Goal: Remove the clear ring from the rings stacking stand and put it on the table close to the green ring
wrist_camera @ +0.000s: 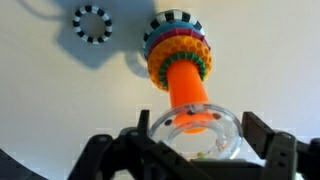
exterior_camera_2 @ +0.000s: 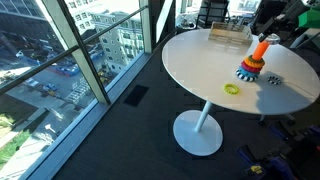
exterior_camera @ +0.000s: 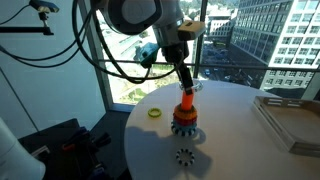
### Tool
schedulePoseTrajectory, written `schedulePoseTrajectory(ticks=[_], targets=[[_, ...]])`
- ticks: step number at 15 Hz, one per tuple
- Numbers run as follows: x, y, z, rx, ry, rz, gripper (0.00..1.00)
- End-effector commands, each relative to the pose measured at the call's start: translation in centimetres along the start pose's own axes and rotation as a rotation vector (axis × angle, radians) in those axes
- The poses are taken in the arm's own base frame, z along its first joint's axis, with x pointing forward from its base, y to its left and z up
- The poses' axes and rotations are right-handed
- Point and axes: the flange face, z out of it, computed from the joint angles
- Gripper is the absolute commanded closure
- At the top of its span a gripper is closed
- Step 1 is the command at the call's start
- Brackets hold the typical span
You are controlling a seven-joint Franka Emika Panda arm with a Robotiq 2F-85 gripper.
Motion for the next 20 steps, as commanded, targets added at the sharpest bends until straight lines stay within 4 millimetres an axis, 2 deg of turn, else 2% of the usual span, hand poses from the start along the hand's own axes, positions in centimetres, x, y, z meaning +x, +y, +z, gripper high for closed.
schedulePoseTrajectory(ticks=[1, 4, 7, 14, 20], targets=[[-0.5, -0.2, -3.0, 0.047, 0.027, -0.01, 0.34], [-0.9, -0.9, -4.4, 0.093, 0.033, -0.033, 0.34], [-1.4, -1.9, -4.7, 0.133, -0.005, -0.08, 0.34], [-3.3, -3.9, -1.6, 0.124, -0.116, -0.164, 0.34], [-5.0, -5.0, 2.5, 0.085, -0.172, -0.184, 0.34]])
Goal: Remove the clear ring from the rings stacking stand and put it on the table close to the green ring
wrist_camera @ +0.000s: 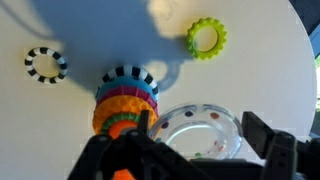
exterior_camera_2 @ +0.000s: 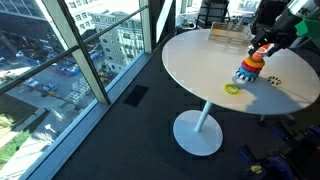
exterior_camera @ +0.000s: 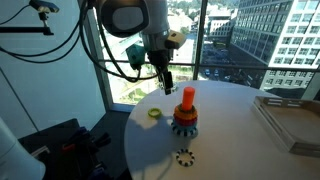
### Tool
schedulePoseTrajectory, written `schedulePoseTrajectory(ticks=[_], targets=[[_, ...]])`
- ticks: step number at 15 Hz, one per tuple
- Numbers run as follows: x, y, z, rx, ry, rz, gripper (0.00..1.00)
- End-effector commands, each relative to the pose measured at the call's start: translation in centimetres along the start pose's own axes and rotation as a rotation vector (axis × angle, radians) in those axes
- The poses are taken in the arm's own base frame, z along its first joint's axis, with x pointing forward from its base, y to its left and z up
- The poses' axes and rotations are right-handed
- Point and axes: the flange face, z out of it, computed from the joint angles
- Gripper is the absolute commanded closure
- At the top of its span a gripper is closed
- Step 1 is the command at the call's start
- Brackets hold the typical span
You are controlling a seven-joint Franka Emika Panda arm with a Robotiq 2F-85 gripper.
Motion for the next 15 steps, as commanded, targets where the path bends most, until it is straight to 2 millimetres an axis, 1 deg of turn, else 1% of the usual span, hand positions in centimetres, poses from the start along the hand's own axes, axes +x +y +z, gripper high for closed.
schedulePoseTrajectory(ticks=[1, 5, 9, 15], targets=[[-0.2, -0.6, 2.3, -0.018, -0.027, -0.025, 0.34], [-0.8, -1.2, 5.7, -0.043, -0.046, -0.03, 0.34], [-0.6, -1.4, 8.8, -0.058, -0.031, -0.005, 0.34], [-0.7, -1.9, 12.6, -0.074, -0.038, 0.028, 0.34]])
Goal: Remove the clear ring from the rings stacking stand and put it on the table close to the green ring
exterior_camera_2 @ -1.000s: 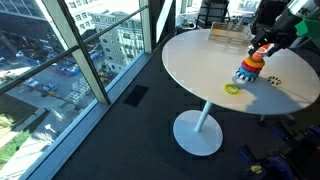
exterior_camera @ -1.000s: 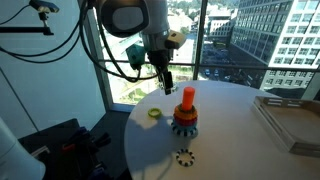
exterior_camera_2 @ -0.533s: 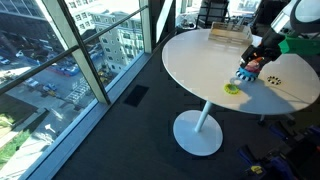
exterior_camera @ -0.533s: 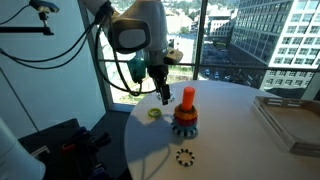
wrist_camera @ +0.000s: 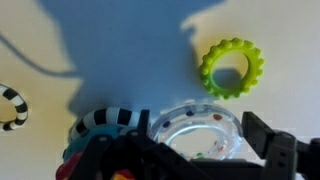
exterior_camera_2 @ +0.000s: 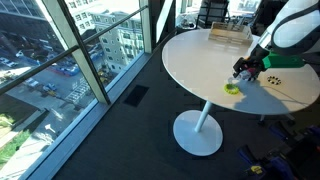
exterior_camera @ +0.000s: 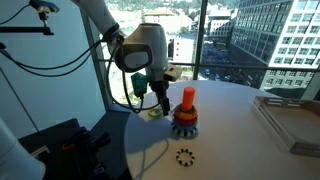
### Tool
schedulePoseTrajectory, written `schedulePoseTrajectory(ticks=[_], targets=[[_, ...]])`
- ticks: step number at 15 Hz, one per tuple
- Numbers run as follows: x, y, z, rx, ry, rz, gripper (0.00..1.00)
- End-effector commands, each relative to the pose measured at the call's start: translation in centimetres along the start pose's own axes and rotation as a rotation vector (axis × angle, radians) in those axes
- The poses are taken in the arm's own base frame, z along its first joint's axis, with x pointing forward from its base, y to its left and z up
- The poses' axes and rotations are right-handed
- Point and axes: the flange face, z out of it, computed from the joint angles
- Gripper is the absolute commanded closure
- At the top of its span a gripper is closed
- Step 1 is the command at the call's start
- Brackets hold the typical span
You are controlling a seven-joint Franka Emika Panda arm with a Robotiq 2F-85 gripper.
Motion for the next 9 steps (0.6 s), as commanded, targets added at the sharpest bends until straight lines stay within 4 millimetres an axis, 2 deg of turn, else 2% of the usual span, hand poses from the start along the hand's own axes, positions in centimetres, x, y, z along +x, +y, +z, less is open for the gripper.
schedulePoseTrajectory(ticks=[1, 9], targets=[[0.7, -0.9, 1.5, -0.013, 0.004, 0.024, 0.34], [0.6, -1.7, 3.7, -0.03, -0.031, 0.026, 0.34]])
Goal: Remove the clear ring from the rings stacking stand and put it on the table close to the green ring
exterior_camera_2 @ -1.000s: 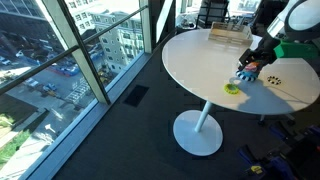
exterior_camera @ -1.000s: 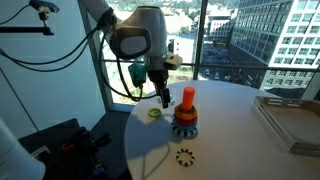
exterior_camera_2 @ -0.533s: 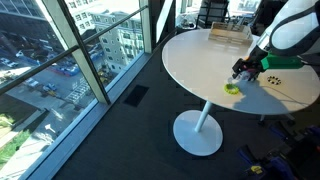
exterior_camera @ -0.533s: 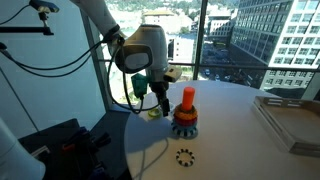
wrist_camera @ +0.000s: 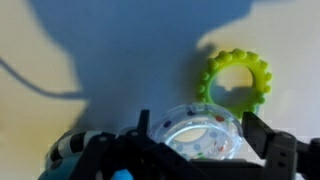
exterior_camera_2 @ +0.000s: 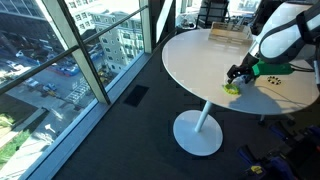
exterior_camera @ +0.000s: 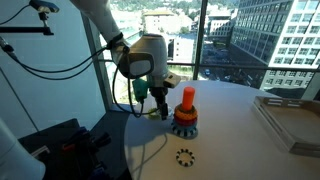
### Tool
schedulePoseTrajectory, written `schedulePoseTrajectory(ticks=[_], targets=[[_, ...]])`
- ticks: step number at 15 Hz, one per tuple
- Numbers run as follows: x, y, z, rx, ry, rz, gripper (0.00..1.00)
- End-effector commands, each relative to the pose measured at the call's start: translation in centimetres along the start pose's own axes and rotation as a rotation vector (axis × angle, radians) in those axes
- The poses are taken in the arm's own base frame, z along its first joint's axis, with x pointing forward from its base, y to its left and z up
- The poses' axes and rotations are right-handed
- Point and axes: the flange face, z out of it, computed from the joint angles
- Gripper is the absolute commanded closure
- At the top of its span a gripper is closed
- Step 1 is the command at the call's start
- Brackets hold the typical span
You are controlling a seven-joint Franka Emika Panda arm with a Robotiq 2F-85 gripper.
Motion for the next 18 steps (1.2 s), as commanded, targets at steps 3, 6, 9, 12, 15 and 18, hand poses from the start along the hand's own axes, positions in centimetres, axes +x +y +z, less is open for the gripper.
schedulePoseTrajectory(ticks=[3, 6, 9, 12, 15, 18], targets=[[0.6, -0.4, 0.6, -0.016, 0.002, 0.013, 0.34], [0.6, -0.3, 0.4, -0.018, 0.002, 0.012, 0.03], [0.4, -0.2, 0.1, -0.018, -0.005, 0.006, 0.0], [0.2, 0.0, -0.4, -0.02, -0.034, -0.004, 0.0], [-0.3, 0.0, -1.6, -0.015, -0.085, -0.039, 0.0], [-0.5, 0.2, -3.5, -0.012, -0.118, -0.064, 0.0]])
